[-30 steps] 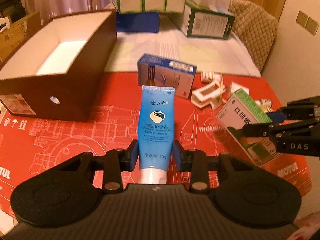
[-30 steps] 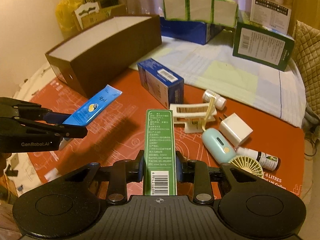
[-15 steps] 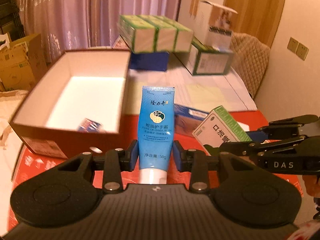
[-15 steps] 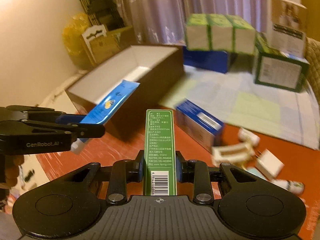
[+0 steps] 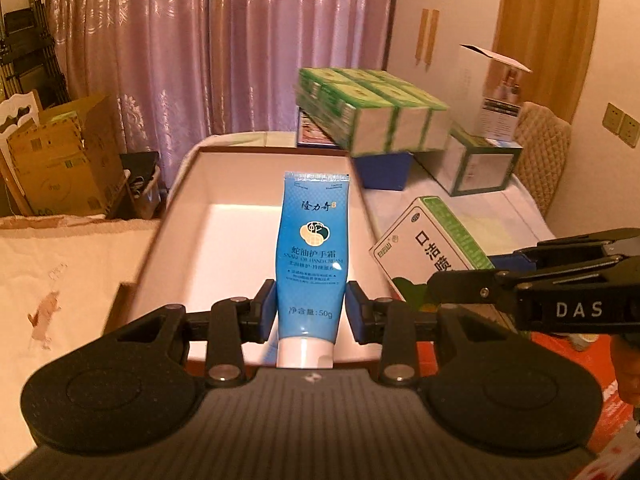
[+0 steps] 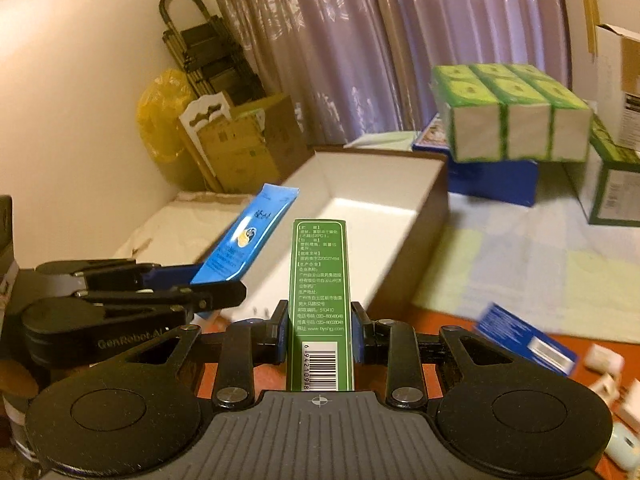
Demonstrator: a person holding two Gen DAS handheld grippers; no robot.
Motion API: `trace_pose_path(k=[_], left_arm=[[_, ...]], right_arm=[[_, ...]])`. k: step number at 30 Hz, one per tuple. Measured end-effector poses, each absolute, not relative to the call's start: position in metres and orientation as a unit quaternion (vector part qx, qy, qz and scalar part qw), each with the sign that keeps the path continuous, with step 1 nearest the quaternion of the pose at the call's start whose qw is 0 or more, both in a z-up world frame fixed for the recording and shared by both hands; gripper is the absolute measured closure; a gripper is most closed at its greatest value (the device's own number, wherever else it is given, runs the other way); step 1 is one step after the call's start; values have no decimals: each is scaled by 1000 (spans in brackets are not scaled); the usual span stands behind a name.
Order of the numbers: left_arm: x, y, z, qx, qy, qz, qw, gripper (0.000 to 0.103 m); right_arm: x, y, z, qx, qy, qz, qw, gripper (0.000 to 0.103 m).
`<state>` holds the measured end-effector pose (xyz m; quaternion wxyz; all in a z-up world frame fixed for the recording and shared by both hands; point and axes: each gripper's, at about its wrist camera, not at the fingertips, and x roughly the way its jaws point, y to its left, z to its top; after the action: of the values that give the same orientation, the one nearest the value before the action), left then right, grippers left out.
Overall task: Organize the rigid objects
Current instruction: 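Carry the tube with the left tool while the right tool carries the green box to the shoebox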
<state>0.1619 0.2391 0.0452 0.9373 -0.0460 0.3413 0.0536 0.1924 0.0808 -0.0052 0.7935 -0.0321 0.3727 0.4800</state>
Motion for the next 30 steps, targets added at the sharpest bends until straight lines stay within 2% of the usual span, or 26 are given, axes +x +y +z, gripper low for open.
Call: trace_pose_path(k=[13,30], left_arm=[[229,318,12,-25,383,51,922,72],[278,353,-31,-27,436,36,899,72]], right_arm=[[227,173,-34,-59,389,400,828,76],[262,223,-81,-116,419,336,836,76]])
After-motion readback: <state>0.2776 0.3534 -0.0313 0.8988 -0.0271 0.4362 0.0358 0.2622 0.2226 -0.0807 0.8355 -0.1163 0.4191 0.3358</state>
